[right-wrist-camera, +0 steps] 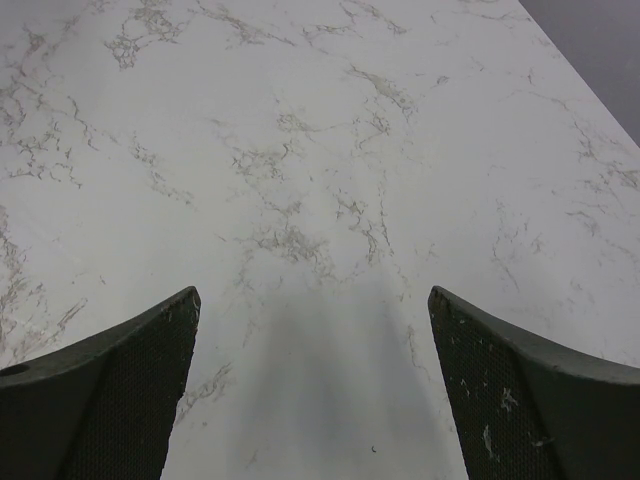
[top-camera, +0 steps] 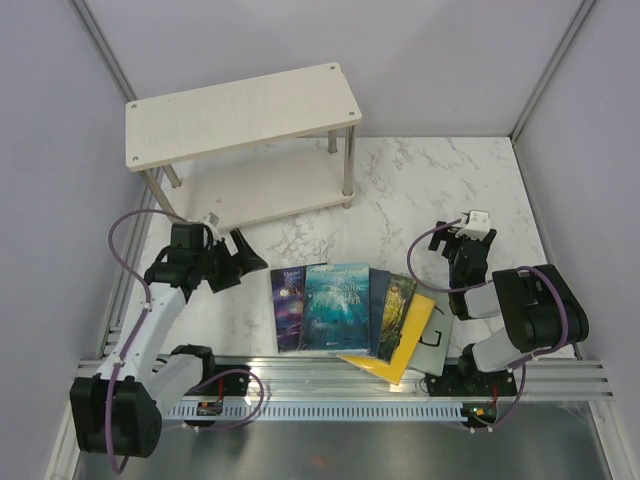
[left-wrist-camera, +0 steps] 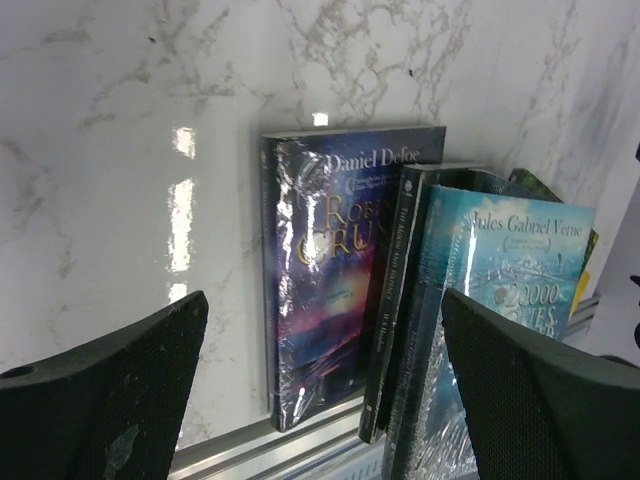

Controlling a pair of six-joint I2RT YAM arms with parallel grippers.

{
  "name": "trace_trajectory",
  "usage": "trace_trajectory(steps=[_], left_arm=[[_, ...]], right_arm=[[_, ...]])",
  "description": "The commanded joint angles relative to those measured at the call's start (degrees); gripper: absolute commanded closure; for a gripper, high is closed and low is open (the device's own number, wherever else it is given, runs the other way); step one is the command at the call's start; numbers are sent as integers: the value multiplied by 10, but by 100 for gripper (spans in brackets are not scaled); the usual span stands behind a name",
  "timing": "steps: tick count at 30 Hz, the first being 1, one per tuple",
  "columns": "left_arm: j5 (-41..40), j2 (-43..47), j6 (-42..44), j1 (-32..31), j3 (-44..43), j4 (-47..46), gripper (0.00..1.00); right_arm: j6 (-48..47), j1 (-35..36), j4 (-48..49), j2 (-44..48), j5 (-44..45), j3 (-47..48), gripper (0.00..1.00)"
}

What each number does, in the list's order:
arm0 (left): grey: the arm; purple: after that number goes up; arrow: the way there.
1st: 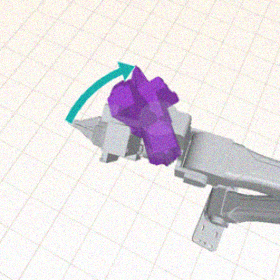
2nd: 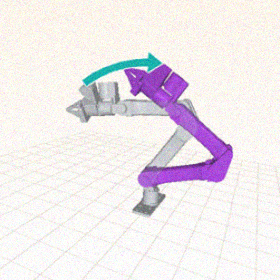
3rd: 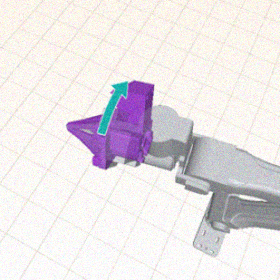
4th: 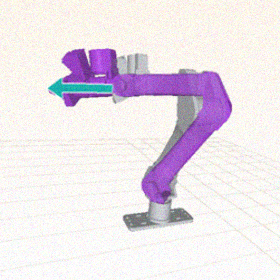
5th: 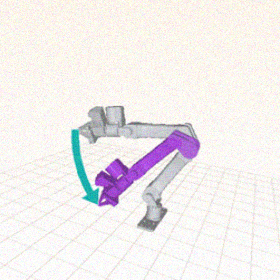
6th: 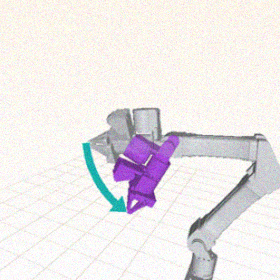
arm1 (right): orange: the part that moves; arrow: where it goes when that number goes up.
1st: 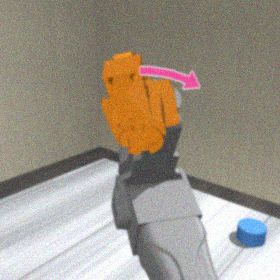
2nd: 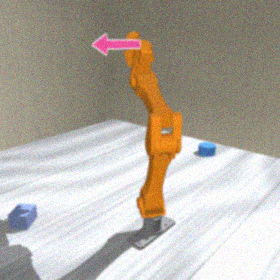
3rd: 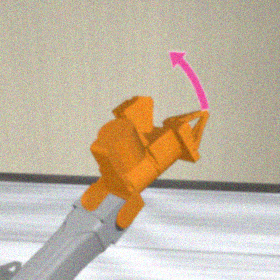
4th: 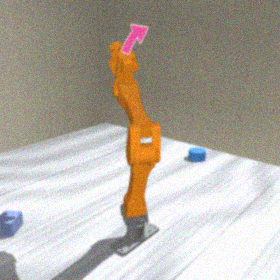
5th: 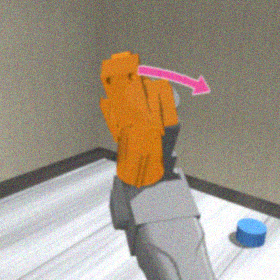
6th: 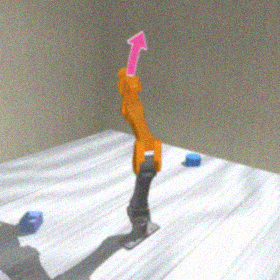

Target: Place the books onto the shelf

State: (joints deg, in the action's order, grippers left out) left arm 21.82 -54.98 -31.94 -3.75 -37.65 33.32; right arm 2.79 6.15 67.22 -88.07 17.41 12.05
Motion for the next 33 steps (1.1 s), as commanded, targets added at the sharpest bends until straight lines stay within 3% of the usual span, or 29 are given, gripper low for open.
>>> trace_trajectory(steps=[1,6,8,11,15,17,19,20,21,22,25,26,27,29,33], left_arm=[[79,-5,-14,-34,-8,-5,0],[67,-32,-21,-133,-32,-6,0],[53,-40,-28,-157,-43,-6,0],[65,-36,-36,-177,-36,-8,0],[130,-18,-35,-186,1,-39,0],[149,-11,-34,-189,14,-48,0],[170,-2,-37,-194,36,-70,0],[175,0,-41,-195,43,-78,0],[185,4,-49,-196,57,-87,0],[190,6,-55,-198,64,-109,0],[195,8,-79,-209,87,-148,0],[195,7,-84,-213,92,-157,0],[196,8,-94,-217,101,-168,0],[195,6,-104,-222,109,-194,0],[194,1,-130,-232,129,-236,0]], right_arm=[[6,-1,27,4,-6,8,2],[6,-2,23,6,-7,9,2],[6,21,34,18,37,7,2],[7,29,-94,68,92,68,2],[51,30,-362,143,135,187,2],[132,30,-538,174,173,278,2],[233,26,-644,201,270,325,2],[375,22,-783,217,281,365,2],[396,17,-825,224,257,377,2],[364,7,-833,233,137,386,2],[375,8,-872,240,-31,408,7],[379,9,-887,233,-134,416,7],[394,11,-888,231,-191,413,2],[419,44,-895,240,-280,401,2],[460,154,-860,303,-279,368,2]])
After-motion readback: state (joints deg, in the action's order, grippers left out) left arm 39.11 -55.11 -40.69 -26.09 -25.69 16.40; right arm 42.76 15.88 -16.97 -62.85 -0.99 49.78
